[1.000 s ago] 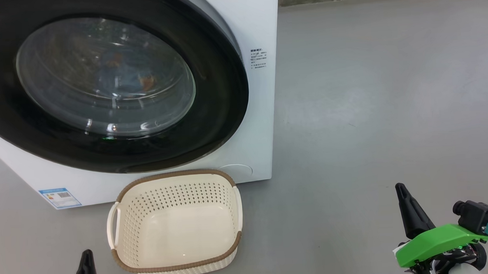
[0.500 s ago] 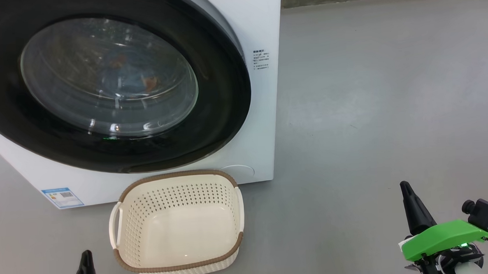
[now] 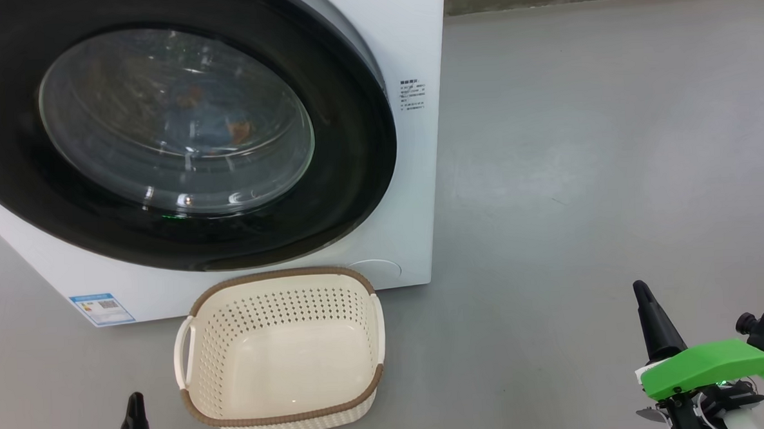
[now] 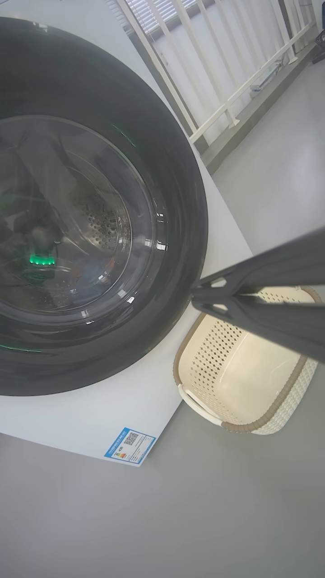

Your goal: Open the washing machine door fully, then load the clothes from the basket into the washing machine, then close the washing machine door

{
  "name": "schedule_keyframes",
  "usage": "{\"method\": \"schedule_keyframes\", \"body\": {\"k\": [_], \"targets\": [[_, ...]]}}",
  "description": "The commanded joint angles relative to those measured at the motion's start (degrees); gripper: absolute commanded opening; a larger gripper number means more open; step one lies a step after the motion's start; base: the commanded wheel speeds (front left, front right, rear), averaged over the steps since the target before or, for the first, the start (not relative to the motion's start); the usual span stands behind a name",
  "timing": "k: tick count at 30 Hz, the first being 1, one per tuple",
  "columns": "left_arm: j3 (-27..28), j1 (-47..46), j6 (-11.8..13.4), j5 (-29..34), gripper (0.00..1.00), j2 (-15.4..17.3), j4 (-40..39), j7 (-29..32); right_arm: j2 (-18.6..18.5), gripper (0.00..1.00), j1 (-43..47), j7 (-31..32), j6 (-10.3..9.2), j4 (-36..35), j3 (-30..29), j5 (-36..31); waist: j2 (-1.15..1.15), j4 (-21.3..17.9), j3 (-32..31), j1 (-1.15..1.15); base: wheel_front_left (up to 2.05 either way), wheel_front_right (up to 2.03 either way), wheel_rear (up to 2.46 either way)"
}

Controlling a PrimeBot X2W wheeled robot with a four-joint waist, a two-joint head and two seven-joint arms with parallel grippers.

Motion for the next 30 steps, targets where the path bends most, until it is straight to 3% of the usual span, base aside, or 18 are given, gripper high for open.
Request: {"method": "schedule_keyframes", "body": {"k": [1, 30], "targets": [[1.1, -2.8, 0.0, -1.6, 0.0, 0.4, -1.9, 0.3, -0.5, 0.0, -1.0, 0.4, 0.01, -1.8, 0.1, 1.4, 0.0, 0.0, 0.0, 0.0, 0.0, 0.0, 0.0], [1.8, -4.5, 0.0, -20.4, 0.0, -0.4, -2.9, 5.4, 0.7, 0.0, -0.7, 5.3, 0.0, -3.8, -3.2, 17.6, 0.0, 0.9, -0.7, 0.0, 0.0, 0.0, 0.0]]}}
